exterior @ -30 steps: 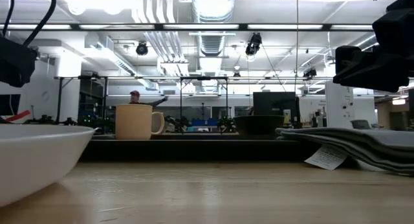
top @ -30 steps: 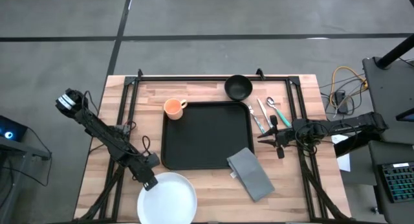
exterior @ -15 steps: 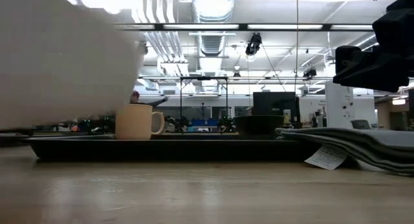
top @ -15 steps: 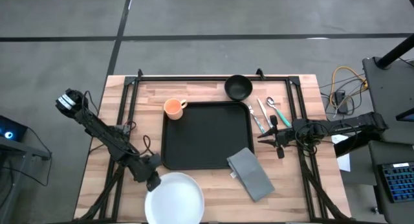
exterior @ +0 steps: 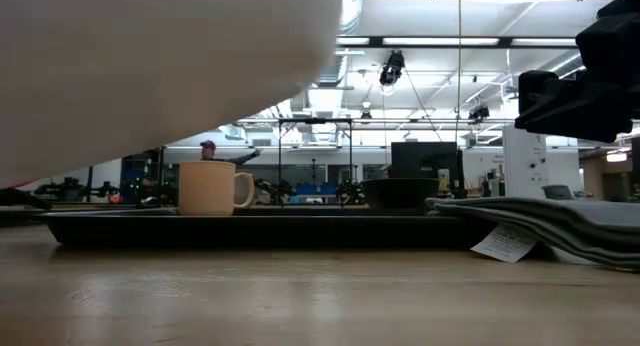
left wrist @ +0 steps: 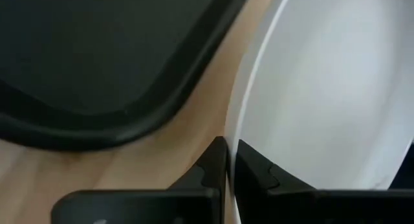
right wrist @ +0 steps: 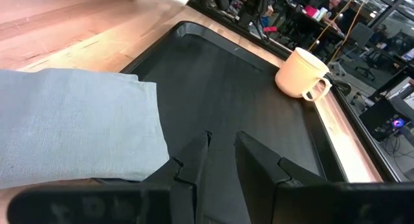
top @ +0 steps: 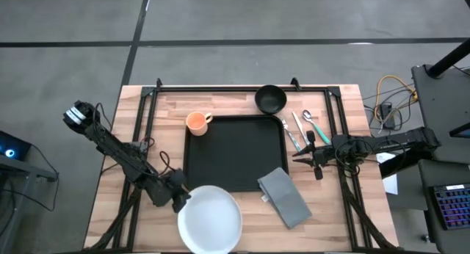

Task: Set up tray
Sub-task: Put the white plate at the bottom of the yellow mug on the black serving tray

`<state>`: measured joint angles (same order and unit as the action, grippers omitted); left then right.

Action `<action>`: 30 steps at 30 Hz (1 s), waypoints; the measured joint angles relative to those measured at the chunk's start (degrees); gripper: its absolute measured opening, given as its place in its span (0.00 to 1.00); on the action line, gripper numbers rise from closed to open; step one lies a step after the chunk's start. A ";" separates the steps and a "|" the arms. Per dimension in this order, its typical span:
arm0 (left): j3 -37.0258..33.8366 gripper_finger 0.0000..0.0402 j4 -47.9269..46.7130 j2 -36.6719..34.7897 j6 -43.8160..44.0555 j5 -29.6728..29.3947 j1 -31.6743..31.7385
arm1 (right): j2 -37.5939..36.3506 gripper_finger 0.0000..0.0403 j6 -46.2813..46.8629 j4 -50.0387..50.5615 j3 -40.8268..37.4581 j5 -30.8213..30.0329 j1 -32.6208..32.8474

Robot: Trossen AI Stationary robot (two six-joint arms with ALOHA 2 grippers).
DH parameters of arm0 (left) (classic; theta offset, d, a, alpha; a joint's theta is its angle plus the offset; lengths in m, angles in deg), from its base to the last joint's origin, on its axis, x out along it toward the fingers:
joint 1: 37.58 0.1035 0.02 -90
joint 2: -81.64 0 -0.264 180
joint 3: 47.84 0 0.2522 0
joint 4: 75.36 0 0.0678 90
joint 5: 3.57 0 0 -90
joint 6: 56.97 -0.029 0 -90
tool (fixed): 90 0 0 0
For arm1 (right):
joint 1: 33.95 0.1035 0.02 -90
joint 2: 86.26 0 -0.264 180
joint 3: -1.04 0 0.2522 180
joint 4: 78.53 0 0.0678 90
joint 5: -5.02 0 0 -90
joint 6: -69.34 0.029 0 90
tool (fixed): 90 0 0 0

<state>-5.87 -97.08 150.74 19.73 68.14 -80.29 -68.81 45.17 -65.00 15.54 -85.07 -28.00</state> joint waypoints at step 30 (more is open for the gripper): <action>-0.11 0.00 -1.95 -0.09 0.22 -16.77 6.45 | -0.02 0.17 0.01 -0.01 0.01 0.01 0.00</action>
<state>-5.98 -99.03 150.65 19.94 51.38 -73.84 -68.83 45.19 -65.01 15.55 -85.05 -28.00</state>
